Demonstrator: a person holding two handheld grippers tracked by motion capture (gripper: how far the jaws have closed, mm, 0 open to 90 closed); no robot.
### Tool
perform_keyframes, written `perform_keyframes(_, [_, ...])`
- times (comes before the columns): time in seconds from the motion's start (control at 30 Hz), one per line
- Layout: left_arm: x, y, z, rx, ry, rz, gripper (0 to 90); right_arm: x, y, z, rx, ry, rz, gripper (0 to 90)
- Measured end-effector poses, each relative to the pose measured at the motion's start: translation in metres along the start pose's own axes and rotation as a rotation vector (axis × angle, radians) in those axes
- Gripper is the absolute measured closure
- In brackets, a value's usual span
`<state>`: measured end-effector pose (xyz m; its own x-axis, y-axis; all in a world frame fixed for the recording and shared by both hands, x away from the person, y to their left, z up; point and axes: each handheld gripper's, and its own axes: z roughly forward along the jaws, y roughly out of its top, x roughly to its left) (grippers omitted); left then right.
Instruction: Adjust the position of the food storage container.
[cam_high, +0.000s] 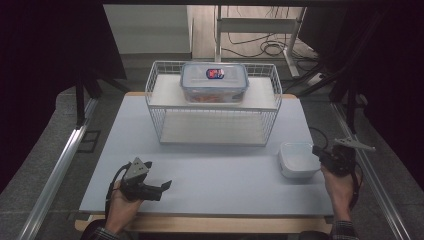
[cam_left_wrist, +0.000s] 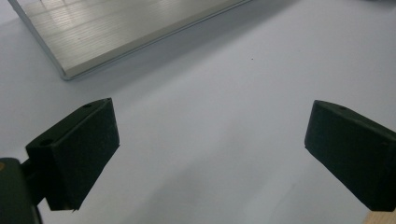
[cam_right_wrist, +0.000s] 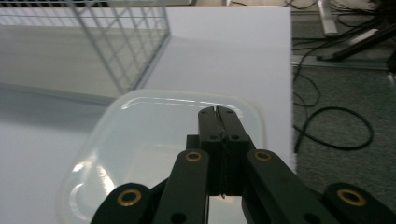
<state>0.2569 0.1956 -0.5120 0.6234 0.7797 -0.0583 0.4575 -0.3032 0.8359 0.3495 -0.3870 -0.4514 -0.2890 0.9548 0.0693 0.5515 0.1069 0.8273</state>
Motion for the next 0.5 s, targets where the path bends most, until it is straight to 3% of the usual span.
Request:
perform_keyframes(0.3, [0.001,0.0,0.001,0.006,-0.007,-0.006,2.9,-0.025,-0.002,0.013,0.015,-0.084,0.018,89.3])
perform_keyframes(0.5, [0.001,0.0,0.003,0.011,-0.007,-0.005,2.9,-0.033,-0.002,0.025,0.054,-0.073,0.007,89.3])
